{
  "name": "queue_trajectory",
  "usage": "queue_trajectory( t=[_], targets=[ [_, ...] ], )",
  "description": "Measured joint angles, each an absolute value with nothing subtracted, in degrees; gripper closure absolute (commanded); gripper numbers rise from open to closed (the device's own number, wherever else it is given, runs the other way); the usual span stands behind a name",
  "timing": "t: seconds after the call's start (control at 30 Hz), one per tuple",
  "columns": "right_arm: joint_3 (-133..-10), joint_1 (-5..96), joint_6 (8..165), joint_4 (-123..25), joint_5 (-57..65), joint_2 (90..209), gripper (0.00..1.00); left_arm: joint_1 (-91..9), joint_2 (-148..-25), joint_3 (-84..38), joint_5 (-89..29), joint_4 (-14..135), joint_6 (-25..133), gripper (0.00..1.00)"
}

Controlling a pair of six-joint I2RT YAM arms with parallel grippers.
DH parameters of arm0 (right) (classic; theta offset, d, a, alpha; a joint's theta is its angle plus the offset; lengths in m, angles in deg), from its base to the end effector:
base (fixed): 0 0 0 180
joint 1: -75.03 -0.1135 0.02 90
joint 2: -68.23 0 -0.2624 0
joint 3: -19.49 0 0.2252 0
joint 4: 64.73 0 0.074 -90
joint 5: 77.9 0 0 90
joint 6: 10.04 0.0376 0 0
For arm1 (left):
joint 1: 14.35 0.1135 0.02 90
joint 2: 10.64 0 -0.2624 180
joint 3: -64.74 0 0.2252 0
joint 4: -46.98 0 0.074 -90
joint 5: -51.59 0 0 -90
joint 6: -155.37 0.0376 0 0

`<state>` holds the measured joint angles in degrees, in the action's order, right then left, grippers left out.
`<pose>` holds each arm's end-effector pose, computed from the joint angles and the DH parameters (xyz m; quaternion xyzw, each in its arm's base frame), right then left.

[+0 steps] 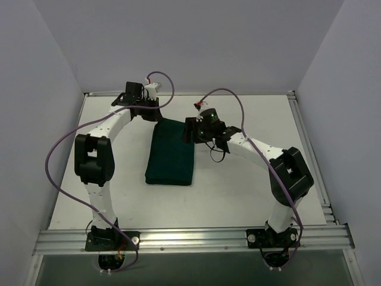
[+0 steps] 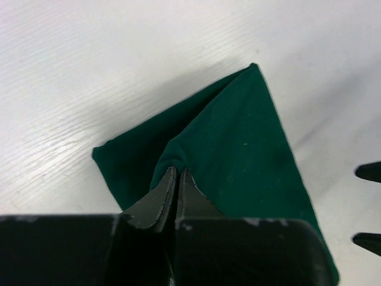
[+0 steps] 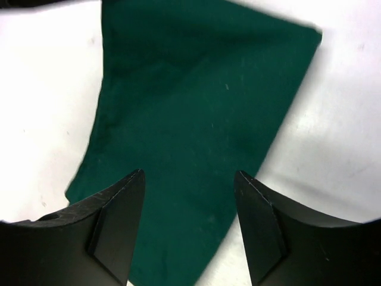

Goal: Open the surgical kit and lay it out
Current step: Open the surgical kit at the center of the board.

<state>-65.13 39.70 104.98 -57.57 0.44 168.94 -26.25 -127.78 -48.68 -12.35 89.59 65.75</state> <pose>0.3113 0.2300 0.2652 -0.1303 0.8224 0.3484 0.4305 0.4260 -0.1067 0.2544 0.1801 0.8902 -0.2446 0.3395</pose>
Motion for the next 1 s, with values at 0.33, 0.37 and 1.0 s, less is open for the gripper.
queue_trajectory(
  t=[0.33,0.37,1.0],
  targets=[
    [-78.3,39.4,107.5,-68.3,3.7,179.7,0.44,-27.7,-126.5,-47.7,-7.2,88.1,56.4,0.98],
    [-78.9,39.2,107.8,-69.0,4.4,180.8,0.44,-27.7,-126.5,-47.4,-6.6,87.9,55.4,0.98],
    [-73.4,32.0,111.6,-83.4,19.9,185.7,0.44,-27.9,-126.5,-45.4,-3.0,82.1,45.5,0.98]
  ],
)
